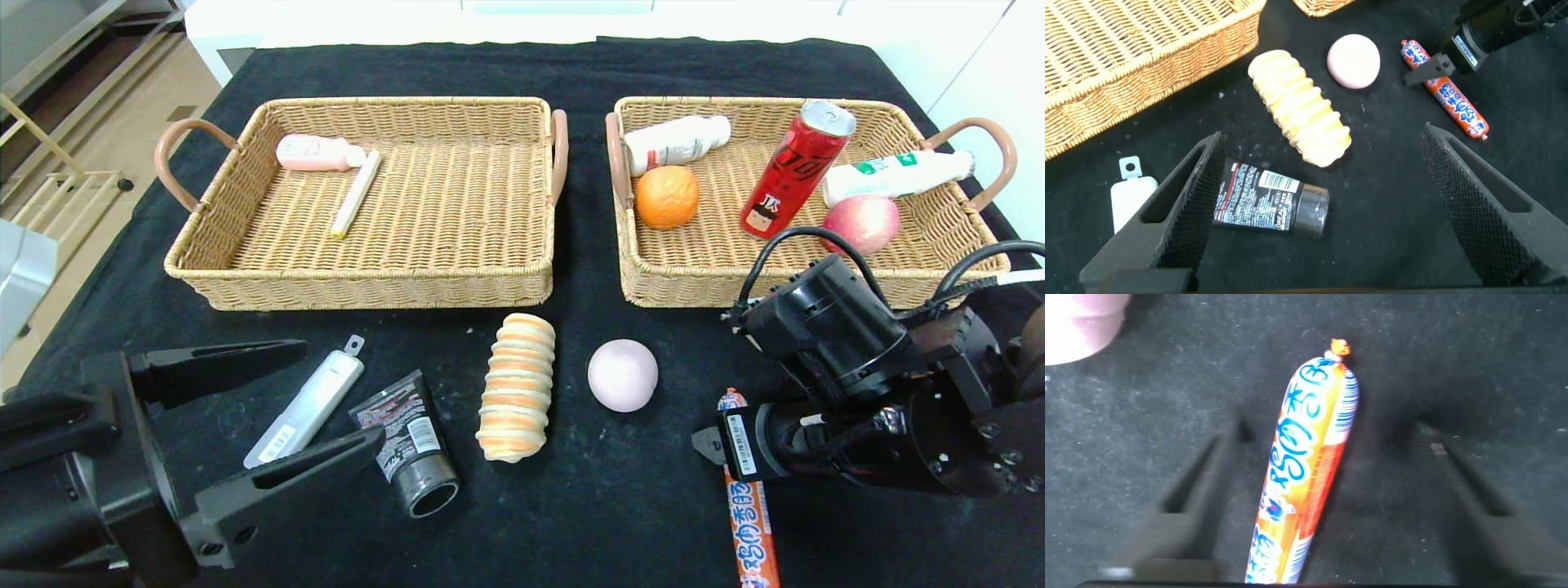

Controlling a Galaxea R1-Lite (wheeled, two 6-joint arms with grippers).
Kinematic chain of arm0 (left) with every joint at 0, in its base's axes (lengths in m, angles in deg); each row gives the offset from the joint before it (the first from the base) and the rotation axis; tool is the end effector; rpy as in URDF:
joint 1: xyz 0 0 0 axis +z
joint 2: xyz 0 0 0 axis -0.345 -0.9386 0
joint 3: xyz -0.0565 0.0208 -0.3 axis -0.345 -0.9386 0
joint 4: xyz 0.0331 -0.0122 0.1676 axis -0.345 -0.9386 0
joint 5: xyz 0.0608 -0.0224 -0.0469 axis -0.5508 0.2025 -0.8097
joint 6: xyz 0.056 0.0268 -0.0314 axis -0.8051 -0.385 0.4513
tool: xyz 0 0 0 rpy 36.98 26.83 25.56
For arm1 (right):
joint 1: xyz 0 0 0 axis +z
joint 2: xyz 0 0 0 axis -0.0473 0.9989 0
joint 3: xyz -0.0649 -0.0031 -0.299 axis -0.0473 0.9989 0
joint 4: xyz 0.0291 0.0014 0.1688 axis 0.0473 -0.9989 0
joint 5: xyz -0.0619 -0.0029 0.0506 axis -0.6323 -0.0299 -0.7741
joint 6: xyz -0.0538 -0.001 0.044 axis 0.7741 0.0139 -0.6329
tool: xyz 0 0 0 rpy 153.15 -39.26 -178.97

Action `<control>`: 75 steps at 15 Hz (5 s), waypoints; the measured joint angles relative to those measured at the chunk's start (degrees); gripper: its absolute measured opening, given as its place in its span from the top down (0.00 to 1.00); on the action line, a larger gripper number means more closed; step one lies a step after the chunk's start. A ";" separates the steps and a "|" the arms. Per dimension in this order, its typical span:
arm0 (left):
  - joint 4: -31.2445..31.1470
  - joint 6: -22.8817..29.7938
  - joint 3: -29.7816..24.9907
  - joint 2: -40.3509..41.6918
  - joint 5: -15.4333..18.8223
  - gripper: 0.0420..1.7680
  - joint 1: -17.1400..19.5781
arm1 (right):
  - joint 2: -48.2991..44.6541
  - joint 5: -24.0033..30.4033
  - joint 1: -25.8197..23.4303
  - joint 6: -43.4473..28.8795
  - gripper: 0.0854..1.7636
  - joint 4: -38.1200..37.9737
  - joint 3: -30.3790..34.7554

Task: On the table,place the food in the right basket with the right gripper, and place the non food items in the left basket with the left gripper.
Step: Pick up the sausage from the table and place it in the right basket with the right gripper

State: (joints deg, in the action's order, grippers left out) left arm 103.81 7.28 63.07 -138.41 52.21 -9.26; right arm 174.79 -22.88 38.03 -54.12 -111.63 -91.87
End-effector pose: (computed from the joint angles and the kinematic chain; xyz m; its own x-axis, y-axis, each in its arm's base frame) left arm 0.1351 -0.0936 0.2535 0.7368 -0.6641 -0.1268 0.6738 0.7368 0.0558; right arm 0.2395 0.1725 0.1788 0.6559 0.0795 -0.7506 -0.1268 0.9919 -0.0057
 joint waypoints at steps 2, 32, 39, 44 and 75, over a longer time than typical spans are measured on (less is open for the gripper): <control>-0.02 -0.02 0.00 0.00 0.00 0.03 0.00 | 0.20 0.05 0.05 -0.02 0.38 -0.26 0.01; -0.40 -0.13 -0.18 -0.09 0.00 0.03 0.00 | -3.89 0.35 -0.32 -1.76 0.74 -11.76 -9.34; -0.38 -0.11 -0.18 -0.09 0.05 0.03 0.00 | -6.49 0.35 -6.21 -4.49 0.74 -11.78 -16.45; -0.38 -0.11 -0.18 -0.05 0.05 0.03 0.00 | -6.60 0.17 -13.13 -7.13 0.74 -11.61 -22.78; 0.30 -0.57 -0.88 -0.88 0.09 0.03 0.00 | 8.02 6.29 -26.92 -27.81 0.75 -6.38 -44.13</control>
State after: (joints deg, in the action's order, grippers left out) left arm 104.12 6.71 62.19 -139.29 52.29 -9.26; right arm 182.81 -16.59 11.11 -81.93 -118.00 -136.00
